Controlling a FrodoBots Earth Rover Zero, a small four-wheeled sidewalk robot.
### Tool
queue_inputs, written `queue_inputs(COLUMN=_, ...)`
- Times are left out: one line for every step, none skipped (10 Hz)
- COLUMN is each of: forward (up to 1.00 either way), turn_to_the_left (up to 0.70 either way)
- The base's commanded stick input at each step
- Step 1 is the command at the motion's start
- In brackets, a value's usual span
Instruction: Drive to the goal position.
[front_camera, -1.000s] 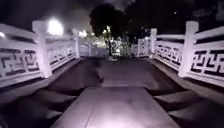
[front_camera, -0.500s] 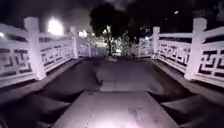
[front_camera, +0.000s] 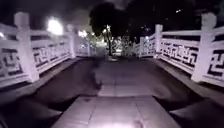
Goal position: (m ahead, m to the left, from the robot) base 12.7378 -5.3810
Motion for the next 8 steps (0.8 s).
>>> queue_inputs(forward=0.45, turn_to_the_left=0.00)
queue_inputs(forward=0.45, turn_to_the_left=0.00)
queue_inputs(forward=0.45, turn_to_the_left=0.00)
queue_inputs(forward=0.45, turn_to_the_left=0.00)
queue_inputs(forward=0.45, turn_to_the_left=0.00)
queue_inputs(forward=0.45, turn_to_the_left=0.00)
queue_inputs(forward=0.45, turn_to_the_left=0.00)
queue_inputs(forward=0.45, turn_to_the_left=0.00)
